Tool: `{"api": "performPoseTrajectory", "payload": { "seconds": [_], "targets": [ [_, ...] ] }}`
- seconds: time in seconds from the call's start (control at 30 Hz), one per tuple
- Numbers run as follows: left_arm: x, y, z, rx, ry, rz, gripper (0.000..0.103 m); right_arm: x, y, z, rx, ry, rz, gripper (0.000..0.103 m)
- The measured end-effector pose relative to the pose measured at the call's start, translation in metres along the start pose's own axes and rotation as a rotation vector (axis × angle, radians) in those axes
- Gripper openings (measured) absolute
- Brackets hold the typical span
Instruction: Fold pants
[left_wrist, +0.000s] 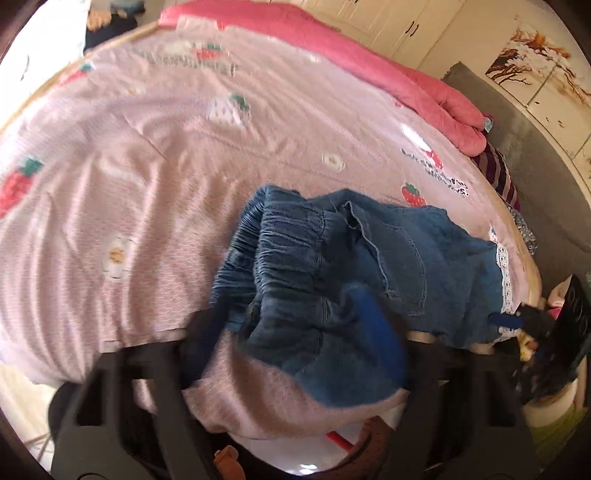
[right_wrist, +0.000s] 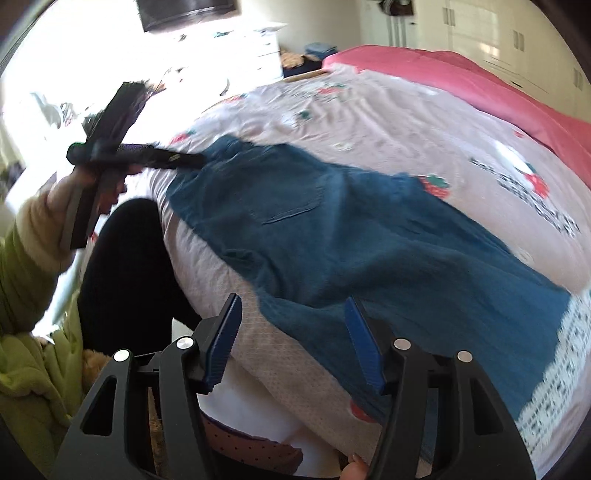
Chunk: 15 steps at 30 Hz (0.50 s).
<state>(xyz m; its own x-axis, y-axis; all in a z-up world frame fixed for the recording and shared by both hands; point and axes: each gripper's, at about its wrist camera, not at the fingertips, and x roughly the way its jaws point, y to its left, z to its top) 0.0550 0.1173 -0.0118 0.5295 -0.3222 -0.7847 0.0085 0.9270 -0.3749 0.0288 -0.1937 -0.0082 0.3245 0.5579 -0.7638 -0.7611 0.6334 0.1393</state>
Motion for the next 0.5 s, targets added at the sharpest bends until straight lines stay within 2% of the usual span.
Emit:
{"api": "performPoseTrajectory", "payload": {
  "seconds": [0.1,0.17,0.2,0.23,0.27,0.33,0.4,0.5],
  "targets": [
    [0.008,-0.002,0.01,0.036,0.01,0.031,0.023,0.014,0.003,-0.003,-0.03,0.046,-0.022,0.06],
    [0.006,-0.004,0.021,0.046,0.003,0.016,0.019,0.02,0.006,-0.006,-0.05,0.069,-0.03,0.059],
    [0.003,-0.007,0.028,0.064,-0.013,0.029,0.016,0.024,0.007,-0.007,-0.065,0.077,-0.045,0.043],
    [0.0,-0.009,0.034,0.079,-0.028,0.04,0.005,0.029,0.006,-0.007,-0.077,0.099,-0.075,0.03],
    [-0.006,-0.01,0.044,0.092,-0.06,0.044,0.005,0.032,0.005,-0.007,-0.076,0.113,-0.089,0.013],
    [-0.016,-0.009,0.056,0.09,-0.103,0.031,0.005,0.033,0.005,-0.007,-0.07,0.093,-0.087,0.011],
    [-0.02,-0.007,0.061,0.11,-0.143,0.064,0.005,0.034,0.008,-0.007,-0.075,0.071,-0.079,0.011],
    [-0.009,0.006,0.05,0.077,-0.093,0.06,0.005,0.041,0.015,-0.011,-0.084,0.069,-0.083,0.01]
  ]
}}
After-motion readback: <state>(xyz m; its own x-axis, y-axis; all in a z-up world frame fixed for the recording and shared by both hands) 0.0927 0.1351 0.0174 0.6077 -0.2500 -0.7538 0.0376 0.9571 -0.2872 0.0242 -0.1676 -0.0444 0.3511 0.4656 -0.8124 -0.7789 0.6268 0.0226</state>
